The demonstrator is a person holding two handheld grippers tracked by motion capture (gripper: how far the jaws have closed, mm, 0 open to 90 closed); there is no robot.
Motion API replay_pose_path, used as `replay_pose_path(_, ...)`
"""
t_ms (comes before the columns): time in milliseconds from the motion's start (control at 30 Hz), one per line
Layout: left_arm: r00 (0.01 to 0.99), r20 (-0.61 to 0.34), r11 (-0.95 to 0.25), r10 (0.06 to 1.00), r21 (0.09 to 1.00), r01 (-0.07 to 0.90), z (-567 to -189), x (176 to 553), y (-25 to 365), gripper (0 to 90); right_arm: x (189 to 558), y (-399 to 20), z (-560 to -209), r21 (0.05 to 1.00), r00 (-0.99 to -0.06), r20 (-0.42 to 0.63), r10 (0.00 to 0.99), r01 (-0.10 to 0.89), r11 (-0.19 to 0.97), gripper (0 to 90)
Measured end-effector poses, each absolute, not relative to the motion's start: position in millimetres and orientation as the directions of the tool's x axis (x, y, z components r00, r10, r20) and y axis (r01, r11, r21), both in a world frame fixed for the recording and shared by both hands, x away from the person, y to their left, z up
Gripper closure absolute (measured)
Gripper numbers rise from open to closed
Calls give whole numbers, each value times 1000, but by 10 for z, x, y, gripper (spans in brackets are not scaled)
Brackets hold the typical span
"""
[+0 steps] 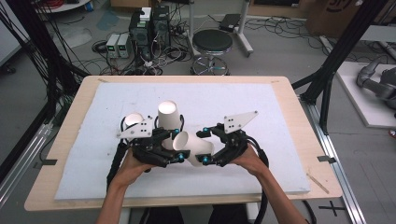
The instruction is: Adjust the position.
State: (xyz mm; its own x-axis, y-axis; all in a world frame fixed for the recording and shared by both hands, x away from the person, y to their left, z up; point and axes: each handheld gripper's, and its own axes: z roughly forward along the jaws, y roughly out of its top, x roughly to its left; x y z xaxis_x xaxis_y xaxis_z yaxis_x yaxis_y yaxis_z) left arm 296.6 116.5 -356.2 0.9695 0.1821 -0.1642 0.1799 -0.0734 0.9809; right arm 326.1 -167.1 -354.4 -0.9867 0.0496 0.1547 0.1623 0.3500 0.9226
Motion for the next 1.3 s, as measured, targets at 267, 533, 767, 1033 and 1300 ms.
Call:
replay_pose_path(267,970,-164,-63,180,982,177,-3550,2969,1186,343,3257,-1635,-3580,917,-987,153,39,157,367,183)
replay_pose_path(533,970,-168,-58,178,982,180,-3540,2970,1216,343,3249,-1631,-3588,913,-989,144,32,145,382,215)
replay_pose_path(767,970,-171,-58,171,981,183,-3547,2977,1211,348,3253,-1651,-3581,910,-989,147,24,145,388,277)
replay_pose_path(1033,971,-176,-62,160,980,187,-3558,2986,1211,353,3243,-1664,-3576,908,-990,141,9,133,397,333)
replay_pose_path(1300,972,-171,-64,163,981,183,-3558,2977,1207,348,3238,-1673,-3570,909,-991,136,4,126,397,348)
